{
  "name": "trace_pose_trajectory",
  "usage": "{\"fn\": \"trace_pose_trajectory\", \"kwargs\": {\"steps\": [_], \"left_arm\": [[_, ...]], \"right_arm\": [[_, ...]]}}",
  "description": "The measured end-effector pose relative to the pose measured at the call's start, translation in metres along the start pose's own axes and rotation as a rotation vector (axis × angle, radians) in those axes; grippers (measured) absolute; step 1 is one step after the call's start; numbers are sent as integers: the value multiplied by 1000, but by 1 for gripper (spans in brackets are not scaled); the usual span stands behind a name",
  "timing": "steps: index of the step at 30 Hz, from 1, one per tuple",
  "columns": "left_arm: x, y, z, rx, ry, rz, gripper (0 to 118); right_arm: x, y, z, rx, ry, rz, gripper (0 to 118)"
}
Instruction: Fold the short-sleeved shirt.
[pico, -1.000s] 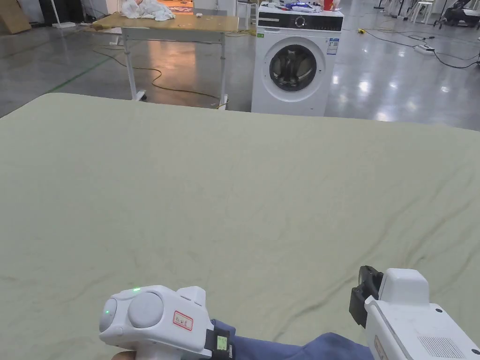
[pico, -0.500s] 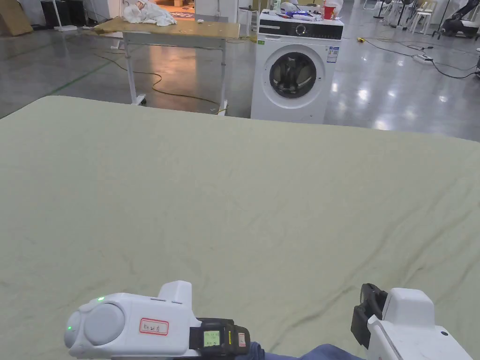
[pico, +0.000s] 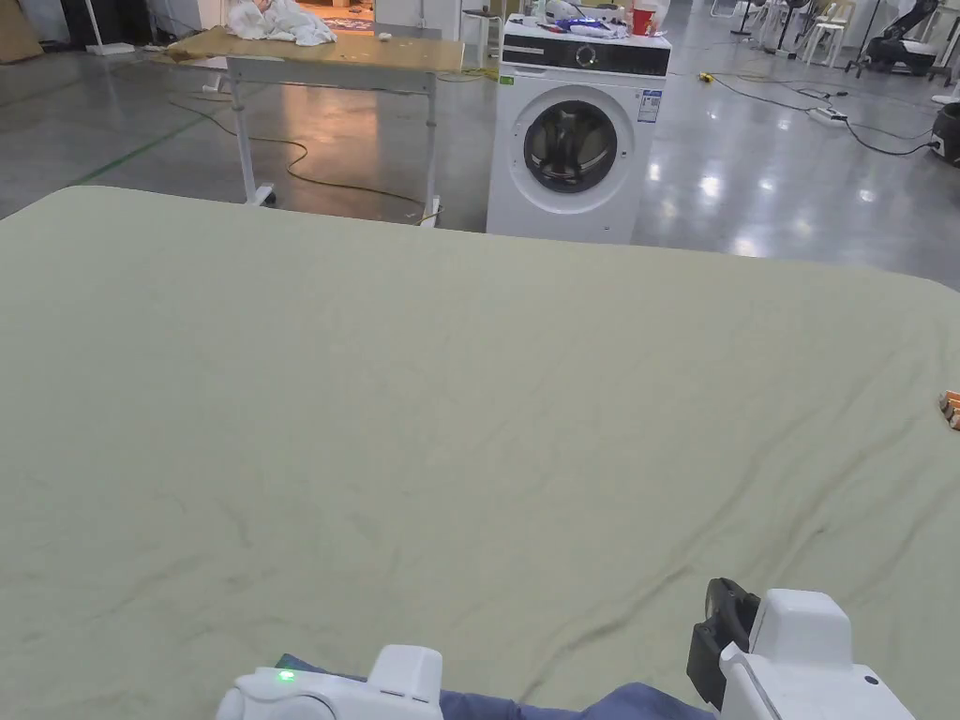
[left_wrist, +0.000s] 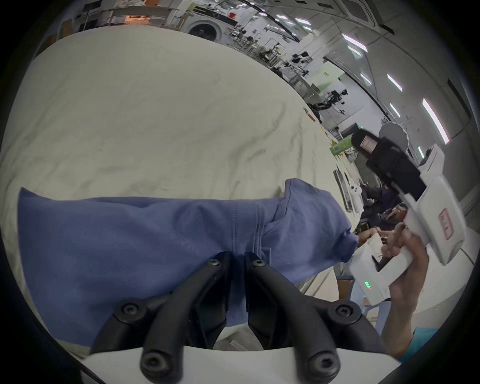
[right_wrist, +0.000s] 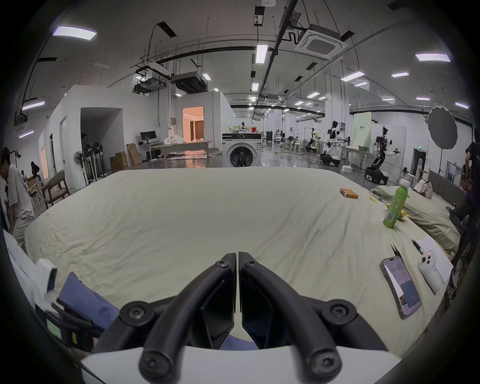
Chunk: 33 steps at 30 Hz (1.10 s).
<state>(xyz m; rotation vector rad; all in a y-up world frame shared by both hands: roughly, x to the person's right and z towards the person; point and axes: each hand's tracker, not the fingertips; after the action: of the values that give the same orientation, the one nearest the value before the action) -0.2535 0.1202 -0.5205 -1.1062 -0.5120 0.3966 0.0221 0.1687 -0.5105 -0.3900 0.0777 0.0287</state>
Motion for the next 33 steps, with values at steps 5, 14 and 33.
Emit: {"fn": "trace_pose_trajectory", "kwargs": {"steps": [5, 14, 33], "left_arm": [[-2, -3, -10, 7, 23, 1, 13], [-38, 15, 63, 113, -129, 104, 61], [-185, -18, 92, 179, -362, 371, 81]], "right_arm": [[0, 3, 5, 56, -4, -11, 1], [-4, 21, 12, 138, 3, -10, 1], [-7, 23, 10, 126, 18, 10, 1]]}}
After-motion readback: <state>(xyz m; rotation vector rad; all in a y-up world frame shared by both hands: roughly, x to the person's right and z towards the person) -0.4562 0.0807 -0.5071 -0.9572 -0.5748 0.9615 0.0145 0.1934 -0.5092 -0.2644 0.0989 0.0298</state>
